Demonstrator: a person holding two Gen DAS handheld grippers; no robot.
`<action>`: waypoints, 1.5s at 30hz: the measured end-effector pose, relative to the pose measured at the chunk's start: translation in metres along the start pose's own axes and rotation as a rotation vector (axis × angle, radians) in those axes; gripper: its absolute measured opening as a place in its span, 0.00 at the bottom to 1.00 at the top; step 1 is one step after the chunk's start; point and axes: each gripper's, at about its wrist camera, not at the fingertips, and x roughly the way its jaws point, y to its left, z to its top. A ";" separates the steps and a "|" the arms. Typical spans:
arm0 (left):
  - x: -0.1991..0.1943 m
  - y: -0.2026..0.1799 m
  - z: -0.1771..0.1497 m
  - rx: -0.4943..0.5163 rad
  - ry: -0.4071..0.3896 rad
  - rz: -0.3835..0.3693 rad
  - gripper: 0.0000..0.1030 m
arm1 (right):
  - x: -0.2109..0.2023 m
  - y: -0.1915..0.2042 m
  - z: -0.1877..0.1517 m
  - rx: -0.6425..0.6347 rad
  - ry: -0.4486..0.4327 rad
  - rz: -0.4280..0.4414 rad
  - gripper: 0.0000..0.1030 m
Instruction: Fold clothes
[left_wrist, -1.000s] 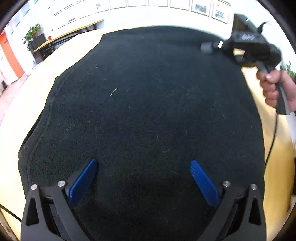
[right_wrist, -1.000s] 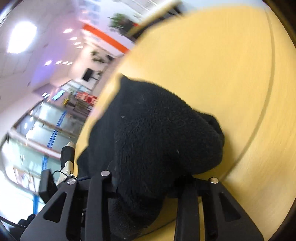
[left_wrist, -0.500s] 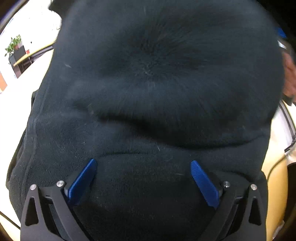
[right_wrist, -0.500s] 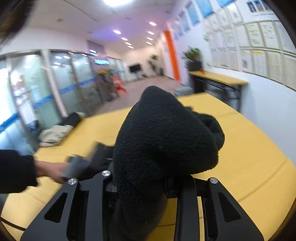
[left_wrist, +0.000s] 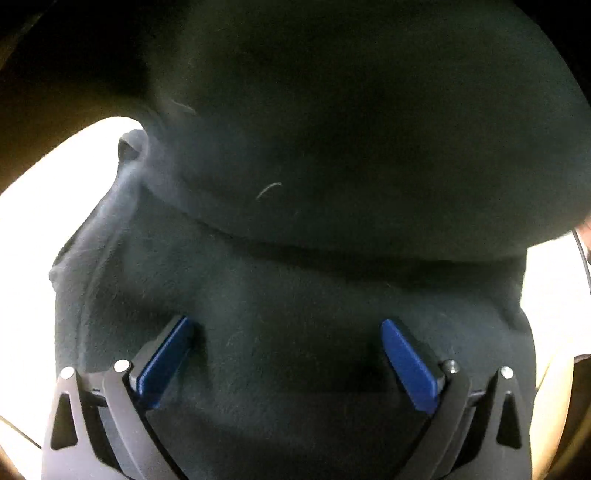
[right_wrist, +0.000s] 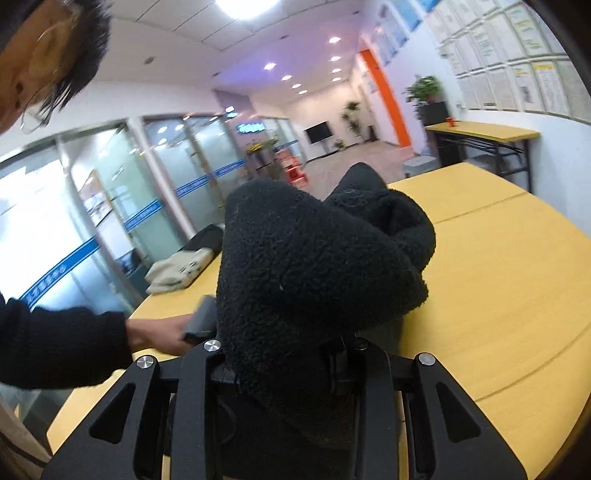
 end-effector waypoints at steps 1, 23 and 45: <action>0.003 -0.001 0.003 0.000 -0.012 -0.005 1.00 | 0.002 0.012 -0.002 -0.037 0.012 0.025 0.29; -0.397 0.008 -0.164 -0.449 -0.077 0.493 1.00 | 0.094 0.112 -0.126 -0.593 0.298 0.296 0.36; -0.073 0.031 -0.031 0.013 -0.153 0.051 1.00 | 0.068 0.120 -0.172 -0.966 0.251 0.259 0.61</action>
